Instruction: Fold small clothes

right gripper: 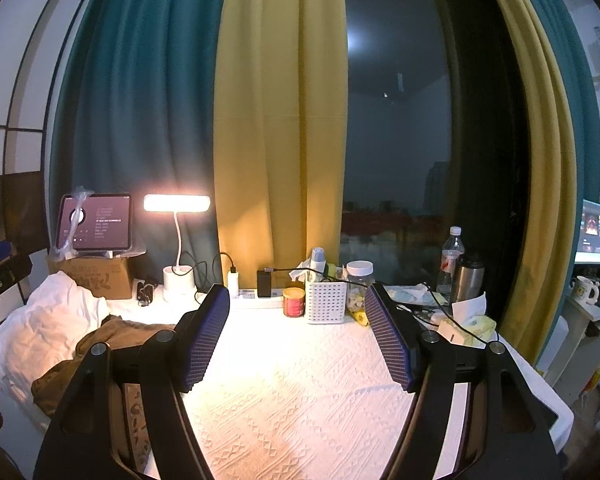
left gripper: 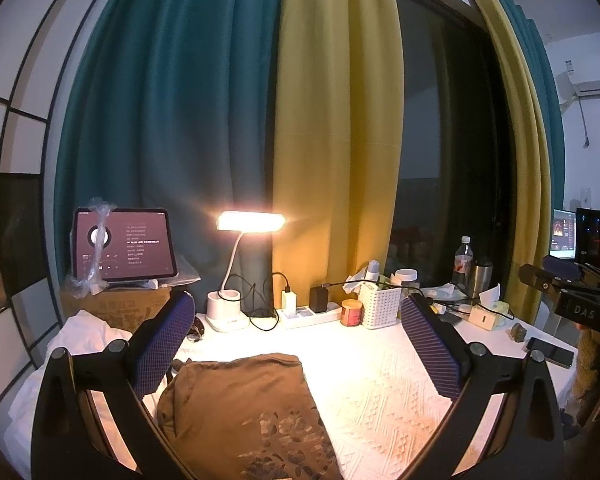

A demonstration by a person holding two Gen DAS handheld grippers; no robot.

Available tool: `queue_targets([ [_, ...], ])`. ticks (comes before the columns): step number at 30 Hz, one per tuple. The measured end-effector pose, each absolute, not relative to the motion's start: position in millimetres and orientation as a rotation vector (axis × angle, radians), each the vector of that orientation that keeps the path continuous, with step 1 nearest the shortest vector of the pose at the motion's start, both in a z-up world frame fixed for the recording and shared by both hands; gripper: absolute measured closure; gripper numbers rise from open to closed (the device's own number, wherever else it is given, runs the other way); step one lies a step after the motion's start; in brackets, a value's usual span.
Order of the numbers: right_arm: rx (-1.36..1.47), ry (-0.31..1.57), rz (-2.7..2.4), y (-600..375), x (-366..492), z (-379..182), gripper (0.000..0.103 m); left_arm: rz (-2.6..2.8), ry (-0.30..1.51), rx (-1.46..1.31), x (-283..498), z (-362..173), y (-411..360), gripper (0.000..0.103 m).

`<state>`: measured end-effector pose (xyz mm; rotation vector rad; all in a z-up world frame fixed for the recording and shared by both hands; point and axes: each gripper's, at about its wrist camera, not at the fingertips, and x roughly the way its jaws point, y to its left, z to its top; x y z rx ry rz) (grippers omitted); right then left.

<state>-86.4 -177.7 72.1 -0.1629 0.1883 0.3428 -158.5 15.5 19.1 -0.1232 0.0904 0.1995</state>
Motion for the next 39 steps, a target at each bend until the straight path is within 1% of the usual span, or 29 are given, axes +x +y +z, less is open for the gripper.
queue_targets([
  [39,-0.172,0.19,0.348,-177.5,-88.0,70.8,0.03,0.215,0.109,-0.116,-156.4,16.1,18.3,0.002],
])
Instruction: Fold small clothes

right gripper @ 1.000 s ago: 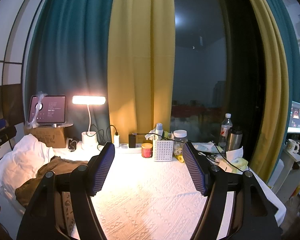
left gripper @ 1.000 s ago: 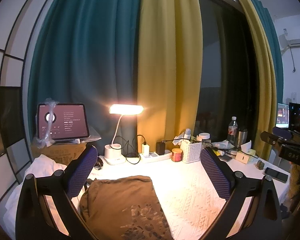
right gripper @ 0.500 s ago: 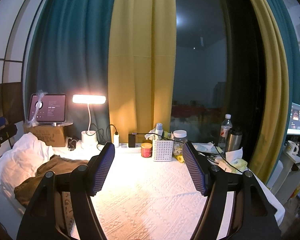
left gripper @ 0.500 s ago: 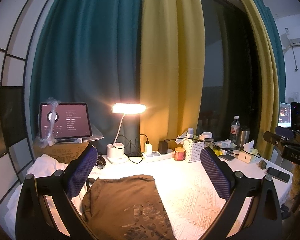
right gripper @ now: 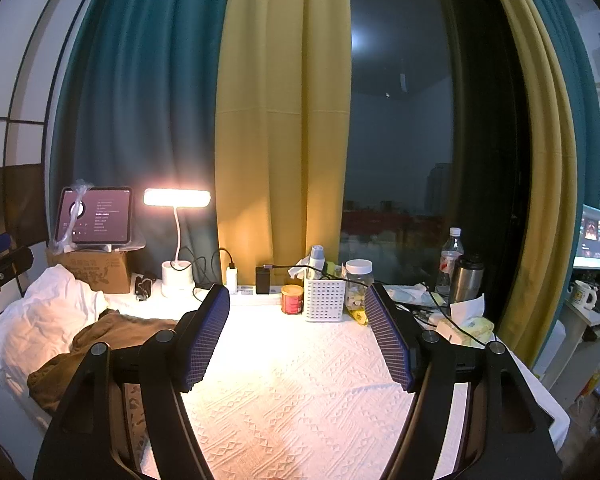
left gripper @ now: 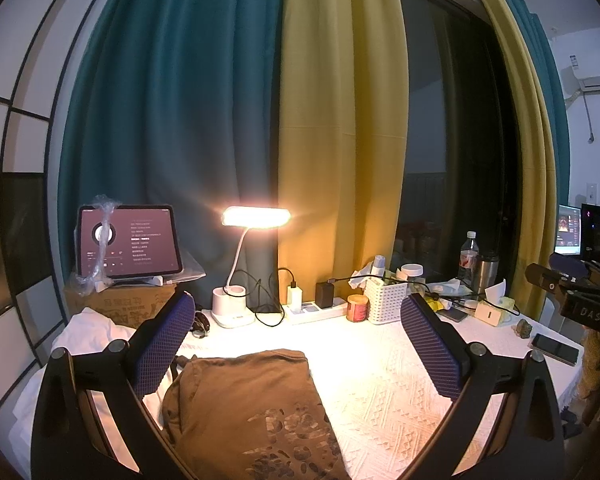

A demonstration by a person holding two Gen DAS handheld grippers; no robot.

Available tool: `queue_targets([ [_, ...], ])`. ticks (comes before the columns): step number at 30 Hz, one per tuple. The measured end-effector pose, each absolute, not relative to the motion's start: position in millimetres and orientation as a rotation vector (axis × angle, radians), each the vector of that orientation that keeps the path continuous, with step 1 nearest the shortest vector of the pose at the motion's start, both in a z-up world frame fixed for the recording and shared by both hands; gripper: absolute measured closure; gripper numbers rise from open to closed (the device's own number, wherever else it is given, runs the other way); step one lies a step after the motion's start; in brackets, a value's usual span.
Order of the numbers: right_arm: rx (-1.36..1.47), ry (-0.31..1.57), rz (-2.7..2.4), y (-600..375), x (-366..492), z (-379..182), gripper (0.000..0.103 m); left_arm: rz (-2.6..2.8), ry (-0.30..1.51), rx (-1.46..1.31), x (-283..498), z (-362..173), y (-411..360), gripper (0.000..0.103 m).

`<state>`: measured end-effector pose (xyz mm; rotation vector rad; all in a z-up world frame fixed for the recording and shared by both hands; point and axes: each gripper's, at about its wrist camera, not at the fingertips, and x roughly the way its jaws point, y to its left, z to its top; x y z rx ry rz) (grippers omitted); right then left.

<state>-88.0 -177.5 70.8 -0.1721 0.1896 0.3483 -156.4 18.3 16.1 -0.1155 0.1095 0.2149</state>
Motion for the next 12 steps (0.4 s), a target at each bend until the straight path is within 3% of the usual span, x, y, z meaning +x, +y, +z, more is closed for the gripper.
queue_targets([
  [12,-0.173,0.189,0.349,-177.7,-86.6,71.1,0.03,0.164,0.167,-0.161,-150.0,13.3,24.2,0.002],
])
